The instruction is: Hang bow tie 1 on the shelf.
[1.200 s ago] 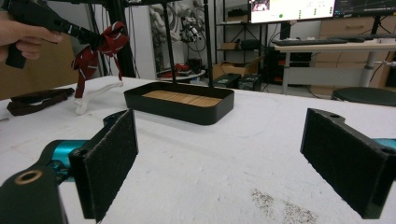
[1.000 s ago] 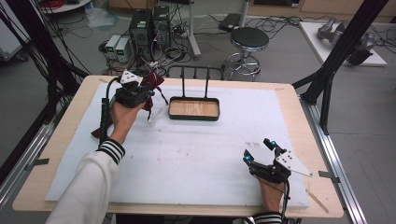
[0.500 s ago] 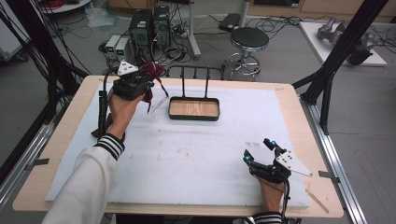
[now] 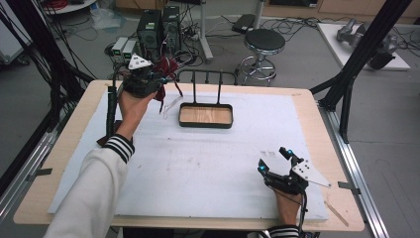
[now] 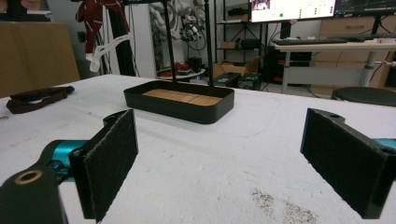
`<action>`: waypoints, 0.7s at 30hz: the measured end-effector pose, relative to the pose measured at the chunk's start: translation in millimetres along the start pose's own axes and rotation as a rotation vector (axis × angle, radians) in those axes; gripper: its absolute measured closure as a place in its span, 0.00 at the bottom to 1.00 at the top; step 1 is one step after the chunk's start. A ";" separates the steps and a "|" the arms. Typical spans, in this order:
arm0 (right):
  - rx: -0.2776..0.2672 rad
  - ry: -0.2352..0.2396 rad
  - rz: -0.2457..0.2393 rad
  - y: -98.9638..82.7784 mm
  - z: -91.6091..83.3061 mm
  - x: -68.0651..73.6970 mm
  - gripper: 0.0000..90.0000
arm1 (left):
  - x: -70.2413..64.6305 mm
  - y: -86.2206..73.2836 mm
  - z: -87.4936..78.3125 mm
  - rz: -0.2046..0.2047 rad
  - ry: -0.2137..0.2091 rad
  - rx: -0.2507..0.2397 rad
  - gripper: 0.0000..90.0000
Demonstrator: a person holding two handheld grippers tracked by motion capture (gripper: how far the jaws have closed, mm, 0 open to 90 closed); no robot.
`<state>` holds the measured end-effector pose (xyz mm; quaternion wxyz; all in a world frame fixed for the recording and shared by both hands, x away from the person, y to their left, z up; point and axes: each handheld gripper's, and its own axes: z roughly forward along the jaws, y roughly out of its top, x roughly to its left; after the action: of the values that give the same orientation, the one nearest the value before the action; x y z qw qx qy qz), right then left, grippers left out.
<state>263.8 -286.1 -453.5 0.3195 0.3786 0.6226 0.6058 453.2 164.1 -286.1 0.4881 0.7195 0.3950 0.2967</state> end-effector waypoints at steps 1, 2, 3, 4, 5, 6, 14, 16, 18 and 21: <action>0.000 -0.001 0.003 0.0 0.0 0.0 0.11 | -0.5 1.6 1.0 0.003 0.000 0.003 0.83; -0.001 0.000 0.005 -0.1 -0.1 -0.1 0.11 | -1.2 3.5 1.8 0.005 -0.001 0.003 0.83; 0.000 0.001 0.007 -0.1 -0.2 -0.1 0.11 | -2.0 5.4 2.6 0.007 -0.003 -0.001 0.83; -0.002 -0.001 0.006 0.0 -0.1 -0.3 0.11 | -2.6 7.3 3.4 0.008 -0.006 -0.002 0.83; -0.002 0.000 0.005 0.0 0.0 -0.3 0.11 | -3.3 9.2 4.3 0.011 -0.004 -0.002 0.83; 0.000 0.001 0.007 -0.1 -0.2 -0.1 0.11 | -3.7 11.0 5.6 0.010 -0.004 -0.005 0.83; -0.005 0.002 0.006 -0.1 -0.1 -0.3 0.11 | 1.3 22.3 20.1 -0.004 0.005 -0.010 0.83; -0.005 0.004 0.012 -0.2 -0.2 -0.5 0.11 | 1.8 23.4 24.7 -0.008 0.010 -0.013 0.83; -0.004 0.004 0.016 -0.1 -0.4 -0.5 0.11 | 2.2 23.6 26.5 -0.006 0.013 -0.008 0.83; -0.005 0.005 0.013 -0.1 -0.3 -0.6 0.11 | 2.3 21.7 32.7 -0.013 0.032 0.004 0.83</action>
<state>263.8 -286.8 -453.7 0.3147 0.3804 0.6194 0.6104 487.0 146.2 -277.1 0.4820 0.7132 0.4080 0.3043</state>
